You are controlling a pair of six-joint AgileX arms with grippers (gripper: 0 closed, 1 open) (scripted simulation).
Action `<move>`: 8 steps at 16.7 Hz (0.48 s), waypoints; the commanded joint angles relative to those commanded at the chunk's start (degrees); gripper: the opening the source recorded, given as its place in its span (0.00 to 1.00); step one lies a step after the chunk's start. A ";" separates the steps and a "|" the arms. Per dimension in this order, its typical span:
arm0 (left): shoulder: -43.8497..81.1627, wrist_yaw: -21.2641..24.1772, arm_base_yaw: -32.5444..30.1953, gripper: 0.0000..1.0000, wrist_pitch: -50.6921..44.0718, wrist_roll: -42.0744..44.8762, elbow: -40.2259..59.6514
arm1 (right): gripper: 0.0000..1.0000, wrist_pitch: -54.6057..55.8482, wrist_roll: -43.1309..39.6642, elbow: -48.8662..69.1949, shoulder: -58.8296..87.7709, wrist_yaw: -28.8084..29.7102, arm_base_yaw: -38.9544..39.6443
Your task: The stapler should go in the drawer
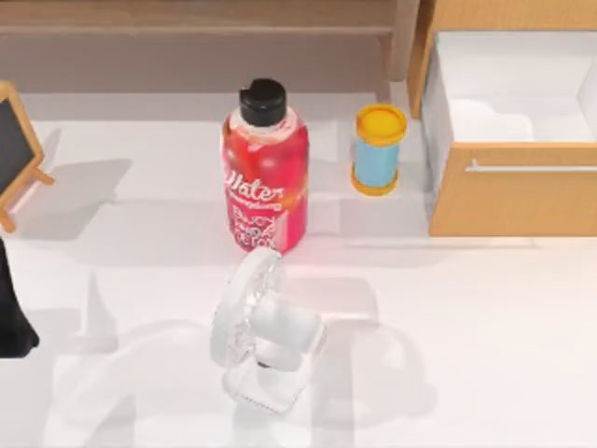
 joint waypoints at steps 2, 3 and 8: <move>0.00 0.00 0.00 1.00 0.00 0.00 0.00 | 1.00 1.24 -0.01 -0.85 0.72 0.00 -0.01; 0.00 0.00 0.00 1.00 0.00 0.00 0.00 | 1.00 1.24 -0.01 -0.85 0.72 0.00 -0.01; 0.00 0.00 0.00 1.00 0.00 0.00 0.00 | 0.77 1.24 -0.01 -0.85 0.72 0.00 -0.01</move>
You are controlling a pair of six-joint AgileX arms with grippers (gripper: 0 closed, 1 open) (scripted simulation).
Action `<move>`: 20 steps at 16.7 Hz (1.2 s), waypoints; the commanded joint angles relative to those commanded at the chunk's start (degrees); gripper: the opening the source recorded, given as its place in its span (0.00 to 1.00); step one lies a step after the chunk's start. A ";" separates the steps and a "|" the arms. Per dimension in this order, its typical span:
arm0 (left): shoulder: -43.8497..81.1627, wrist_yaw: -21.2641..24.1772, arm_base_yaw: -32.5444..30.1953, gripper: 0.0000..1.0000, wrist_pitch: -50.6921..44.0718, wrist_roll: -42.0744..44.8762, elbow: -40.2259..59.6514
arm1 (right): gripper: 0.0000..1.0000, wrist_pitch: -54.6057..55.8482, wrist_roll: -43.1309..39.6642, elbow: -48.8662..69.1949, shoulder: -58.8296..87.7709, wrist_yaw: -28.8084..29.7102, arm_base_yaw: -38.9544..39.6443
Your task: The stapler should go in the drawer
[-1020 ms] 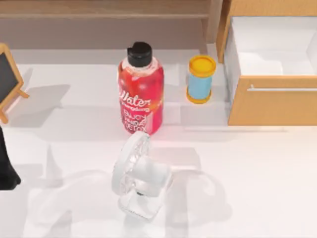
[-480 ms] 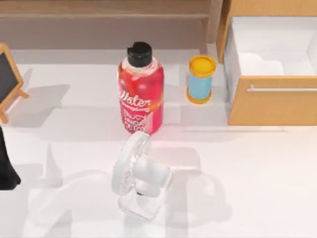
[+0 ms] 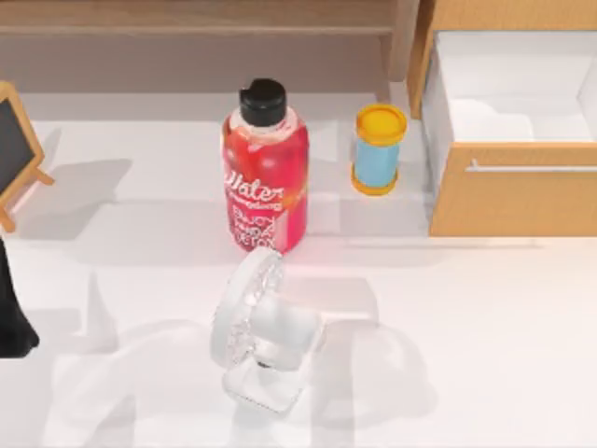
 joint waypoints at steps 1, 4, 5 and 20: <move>0.00 0.00 0.00 1.00 0.00 0.00 0.00 | 0.70 0.00 0.00 0.00 0.00 0.00 0.00; 0.00 0.00 0.00 1.00 0.00 0.00 0.00 | 0.47 0.00 0.00 0.00 0.00 0.00 0.00; 0.00 0.00 0.00 1.00 0.00 0.00 0.00 | 0.40 0.00 0.00 0.00 0.00 0.00 0.00; 0.00 0.00 0.00 1.00 0.00 0.00 0.00 | 0.00 -0.23 0.03 0.20 -0.27 0.01 0.00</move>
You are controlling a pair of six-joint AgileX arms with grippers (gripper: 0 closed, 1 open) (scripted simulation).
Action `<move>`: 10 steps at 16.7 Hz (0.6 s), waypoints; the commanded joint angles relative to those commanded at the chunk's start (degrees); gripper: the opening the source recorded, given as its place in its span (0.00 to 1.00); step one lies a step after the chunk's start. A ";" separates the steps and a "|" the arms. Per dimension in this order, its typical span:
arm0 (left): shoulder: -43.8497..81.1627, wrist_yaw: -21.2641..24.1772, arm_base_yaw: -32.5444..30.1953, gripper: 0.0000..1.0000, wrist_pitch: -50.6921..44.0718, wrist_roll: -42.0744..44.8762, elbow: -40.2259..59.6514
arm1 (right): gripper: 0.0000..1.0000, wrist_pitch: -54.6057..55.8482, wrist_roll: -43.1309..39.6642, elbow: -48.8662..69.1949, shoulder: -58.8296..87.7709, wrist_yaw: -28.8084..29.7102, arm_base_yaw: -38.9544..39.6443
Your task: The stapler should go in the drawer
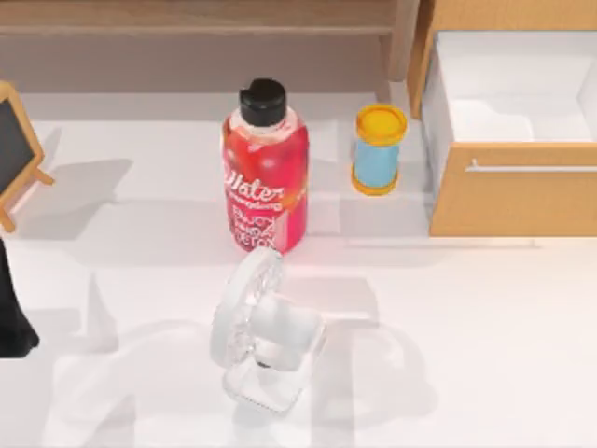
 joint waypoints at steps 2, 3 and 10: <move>0.00 0.00 0.00 1.00 0.00 0.00 0.00 | 0.00 -1.63 0.00 0.92 -0.96 -0.05 -0.04; 0.00 0.00 0.00 1.00 0.00 0.00 0.00 | 0.00 -2.79 -0.10 1.51 -1.58 -0.06 0.04; 0.00 0.00 0.00 1.00 0.00 0.00 0.00 | 0.00 -7.35 -0.11 3.55 -3.75 -0.01 -0.03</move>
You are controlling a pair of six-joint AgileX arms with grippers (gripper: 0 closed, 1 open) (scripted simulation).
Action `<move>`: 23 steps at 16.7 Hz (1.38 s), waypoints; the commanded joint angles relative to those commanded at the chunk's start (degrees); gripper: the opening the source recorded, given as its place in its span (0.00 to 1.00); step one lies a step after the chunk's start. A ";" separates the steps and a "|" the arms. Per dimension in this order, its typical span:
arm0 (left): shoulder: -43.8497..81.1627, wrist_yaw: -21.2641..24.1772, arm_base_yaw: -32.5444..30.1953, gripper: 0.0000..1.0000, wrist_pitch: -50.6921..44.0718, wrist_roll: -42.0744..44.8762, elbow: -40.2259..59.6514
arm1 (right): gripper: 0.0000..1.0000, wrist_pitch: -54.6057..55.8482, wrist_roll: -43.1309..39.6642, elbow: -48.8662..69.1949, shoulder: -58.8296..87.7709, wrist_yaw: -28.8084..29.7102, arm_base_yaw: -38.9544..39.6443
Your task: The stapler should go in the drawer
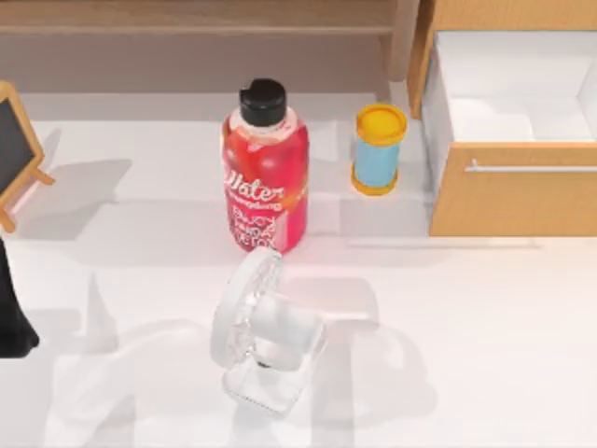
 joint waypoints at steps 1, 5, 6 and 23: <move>0.00 0.00 0.00 1.00 0.00 0.00 0.00 | 0.00 0.14 0.07 -0.16 0.25 0.00 0.02; 0.00 0.00 0.00 1.00 0.00 0.00 0.00 | 0.00 -0.66 0.72 3.29 0.04 -0.52 1.43; 0.00 0.00 0.00 1.00 0.00 0.00 0.00 | 0.00 -1.16 0.88 5.63 -0.01 -0.81 2.47; 0.00 0.00 0.00 1.00 0.00 0.00 0.00 | 0.00 -21.09 59.58 64.78 24.04 -6.00 47.75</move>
